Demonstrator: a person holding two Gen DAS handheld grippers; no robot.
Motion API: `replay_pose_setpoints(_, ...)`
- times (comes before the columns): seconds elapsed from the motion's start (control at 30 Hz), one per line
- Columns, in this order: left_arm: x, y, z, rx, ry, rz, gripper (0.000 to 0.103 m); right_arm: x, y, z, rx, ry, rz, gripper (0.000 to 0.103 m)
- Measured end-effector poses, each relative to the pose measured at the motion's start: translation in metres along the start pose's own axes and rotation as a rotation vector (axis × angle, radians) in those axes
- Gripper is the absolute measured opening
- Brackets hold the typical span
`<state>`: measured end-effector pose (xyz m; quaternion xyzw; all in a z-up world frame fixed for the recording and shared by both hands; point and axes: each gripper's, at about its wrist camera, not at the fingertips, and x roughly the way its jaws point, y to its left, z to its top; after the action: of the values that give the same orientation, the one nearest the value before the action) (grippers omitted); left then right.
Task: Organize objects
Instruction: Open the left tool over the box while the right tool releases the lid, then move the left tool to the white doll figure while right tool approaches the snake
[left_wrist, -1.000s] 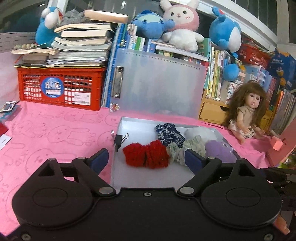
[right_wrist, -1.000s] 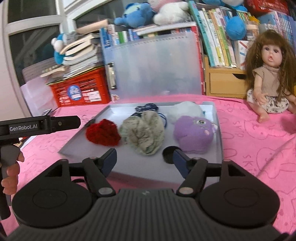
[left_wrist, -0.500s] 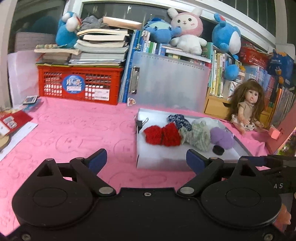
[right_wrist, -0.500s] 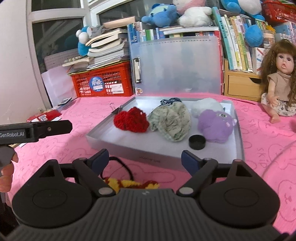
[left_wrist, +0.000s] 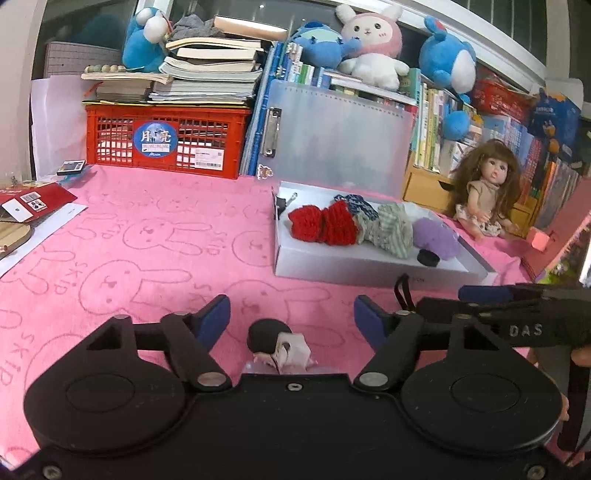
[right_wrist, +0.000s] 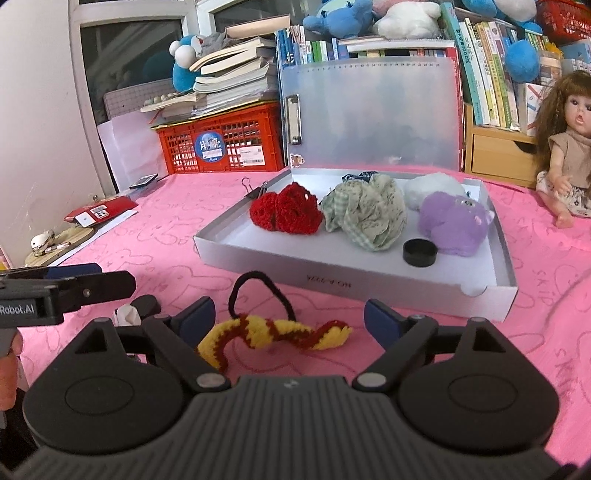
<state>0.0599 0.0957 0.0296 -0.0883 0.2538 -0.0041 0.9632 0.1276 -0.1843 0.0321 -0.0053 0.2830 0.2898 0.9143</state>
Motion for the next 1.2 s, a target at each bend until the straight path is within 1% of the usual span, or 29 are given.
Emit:
replay_pose_setpoints(0.17, -0.003, -0.006, -0.005, 0.029, 0.005, -0.016, 0.057, 0.002, 0.002, -0.005, 0.004, 0.011, 0.002, 0.093)
replay_pose_setpoints(0.37, 0.002, -0.007, -0.010, 0.027, 0.032, -0.017, 0.048, 0.003, 0.007, -0.009, -0.009, 0.017, 0.003, 0.093)
replay_pose_setpoints(0.67, 0.007, -0.006, -0.013, 0.017, 0.045, -0.011, 0.043, 0.010, 0.012, -0.010, -0.009, 0.015, 0.006, 0.093)
replay_pose_setpoints(0.77, 0.009, -0.004, -0.014, 0.009, 0.047, -0.007, 0.039, 0.012, 0.015, -0.011, -0.026, 0.015, 0.002, 0.093)
replay_pose_setpoints(0.83, 0.009, -0.002, -0.014, 0.004, 0.047, -0.008, 0.037, 0.013, 0.018, -0.011, -0.037, 0.013, 0.002, 0.095)
replay_pose_setpoints(0.9, 0.009, -0.001, -0.014, 0.001, 0.048, -0.010, 0.033, 0.014, 0.019, -0.011, -0.042, 0.012, 0.002, 0.095)
replay_pose_setpoints(1.03, 0.010, -0.001, -0.015, -0.004, 0.051, -0.010, 0.029, 0.015, 0.020, -0.009, -0.032, -0.001, 0.006, 0.102)
replay_pose_setpoints(1.13, 0.009, 0.000, -0.014, -0.007, 0.044, -0.006, 0.023, 0.018, 0.021, -0.008, -0.027, -0.006, 0.008, 0.103)
replay_pose_setpoints(1.17, 0.008, 0.001, -0.014, -0.009, 0.041, -0.005, 0.019, 0.019, 0.021, -0.007, -0.028, -0.005, 0.007, 0.103)
replay_pose_setpoints(1.2, 0.007, 0.001, -0.013, -0.009, 0.038, -0.005, 0.019, 0.020, 0.022, -0.007, -0.029, -0.005, 0.006, 0.103)
